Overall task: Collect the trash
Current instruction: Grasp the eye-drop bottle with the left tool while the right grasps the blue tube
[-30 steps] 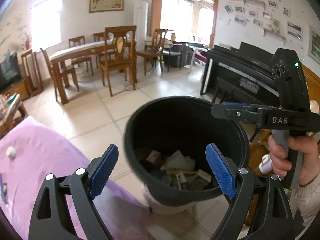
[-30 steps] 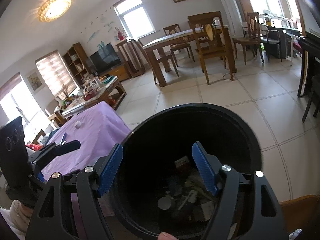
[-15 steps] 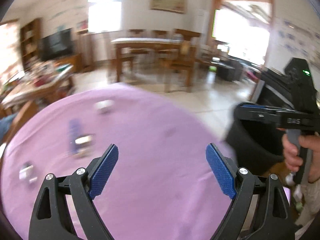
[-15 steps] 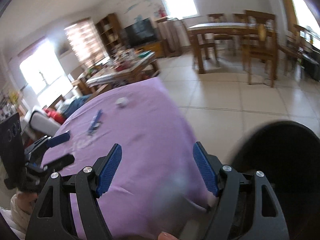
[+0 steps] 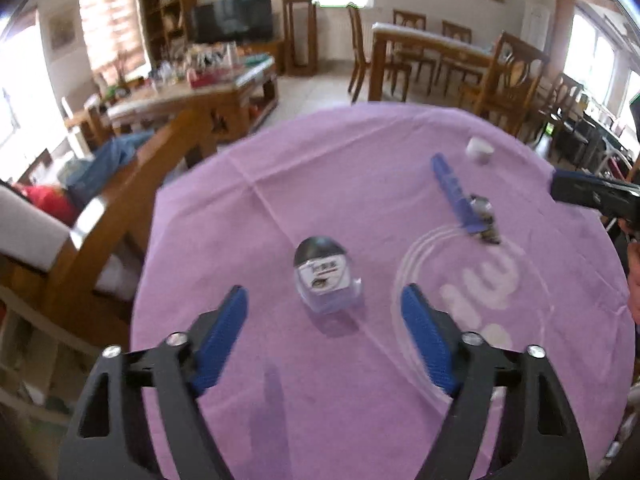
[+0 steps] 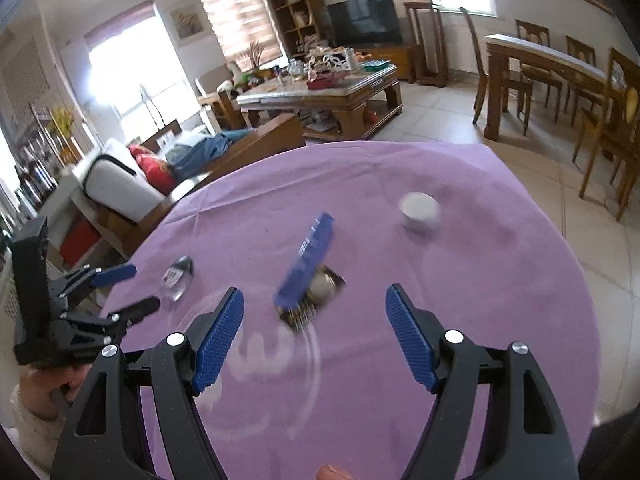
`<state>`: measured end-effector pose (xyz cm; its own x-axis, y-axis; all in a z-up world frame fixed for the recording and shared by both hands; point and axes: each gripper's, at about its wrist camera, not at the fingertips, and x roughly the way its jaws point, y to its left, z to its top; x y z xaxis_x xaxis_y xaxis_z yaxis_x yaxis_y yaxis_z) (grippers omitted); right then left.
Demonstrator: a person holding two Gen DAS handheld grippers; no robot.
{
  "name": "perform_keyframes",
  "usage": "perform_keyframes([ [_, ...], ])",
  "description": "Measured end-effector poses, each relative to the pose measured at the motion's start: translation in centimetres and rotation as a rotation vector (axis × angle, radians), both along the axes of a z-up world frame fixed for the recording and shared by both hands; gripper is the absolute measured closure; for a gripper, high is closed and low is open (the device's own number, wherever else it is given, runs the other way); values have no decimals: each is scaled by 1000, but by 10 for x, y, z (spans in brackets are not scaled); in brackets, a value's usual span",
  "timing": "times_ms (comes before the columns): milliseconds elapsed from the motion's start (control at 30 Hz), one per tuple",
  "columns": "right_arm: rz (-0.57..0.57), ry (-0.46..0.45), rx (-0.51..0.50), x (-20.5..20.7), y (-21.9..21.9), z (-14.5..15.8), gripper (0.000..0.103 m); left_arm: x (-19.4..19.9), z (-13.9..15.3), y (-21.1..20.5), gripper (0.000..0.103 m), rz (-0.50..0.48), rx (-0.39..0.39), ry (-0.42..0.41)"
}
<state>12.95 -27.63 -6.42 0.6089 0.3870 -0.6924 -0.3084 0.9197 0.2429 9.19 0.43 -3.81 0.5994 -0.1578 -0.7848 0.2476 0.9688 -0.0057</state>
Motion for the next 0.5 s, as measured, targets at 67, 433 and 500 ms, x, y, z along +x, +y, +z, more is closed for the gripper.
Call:
perform_keyframes([
  [67, 9, 2, -34, 14, 16, -3, 31, 10, -7, -1, 33, -2, -15, 32],
  [433, 18, 70, -197, 64, 57, -39, 50, 45, -29, 6, 60, -10, -3, 56],
  [500, 25, 28, -251, 61, 64, -40, 64, 48, -29, 5, 60, -19, -8, 54],
])
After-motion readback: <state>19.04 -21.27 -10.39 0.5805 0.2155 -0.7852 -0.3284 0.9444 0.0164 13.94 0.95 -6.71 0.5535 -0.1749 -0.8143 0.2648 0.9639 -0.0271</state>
